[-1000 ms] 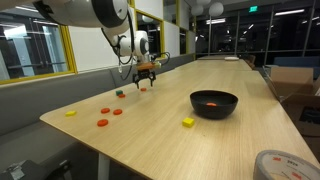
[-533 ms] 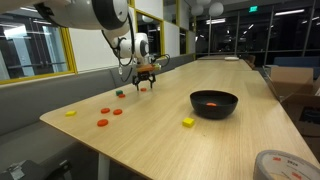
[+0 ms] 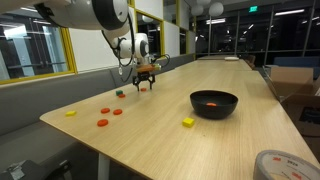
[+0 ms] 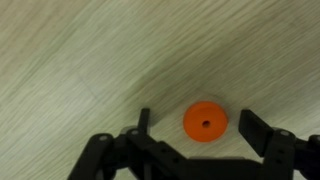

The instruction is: Put the orange circles into the bowl.

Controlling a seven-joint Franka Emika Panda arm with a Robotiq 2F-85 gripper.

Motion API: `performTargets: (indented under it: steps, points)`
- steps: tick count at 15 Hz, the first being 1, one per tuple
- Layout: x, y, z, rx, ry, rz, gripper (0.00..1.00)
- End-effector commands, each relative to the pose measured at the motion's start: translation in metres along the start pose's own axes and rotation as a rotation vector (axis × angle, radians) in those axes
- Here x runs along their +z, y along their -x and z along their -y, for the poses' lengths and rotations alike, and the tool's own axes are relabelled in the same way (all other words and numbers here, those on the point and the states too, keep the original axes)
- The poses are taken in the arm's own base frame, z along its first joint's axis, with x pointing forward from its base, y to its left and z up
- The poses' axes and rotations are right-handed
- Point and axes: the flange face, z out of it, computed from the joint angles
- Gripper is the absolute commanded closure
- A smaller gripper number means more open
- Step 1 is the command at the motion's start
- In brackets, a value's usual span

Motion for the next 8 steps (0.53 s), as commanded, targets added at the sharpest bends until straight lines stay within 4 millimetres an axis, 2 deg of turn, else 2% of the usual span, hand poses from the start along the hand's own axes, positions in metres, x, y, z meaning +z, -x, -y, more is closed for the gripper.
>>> performTargets:
  steps: [1, 2, 6, 8]
  points:
    - [-0.0062, -0.0051, -0.0039, -0.012, 0.012, -0.023, 0.41]
    - [-0.0072, -0.0056, -0.0043, -0.01, 0.015, -0.025, 0.51]
    - [-0.0122, -0.0061, -0.0069, -0.003, 0.022, -0.027, 0.8]
    - [-0.0161, -0.0037, -0.0118, 0.01, 0.034, -0.017, 0.79]
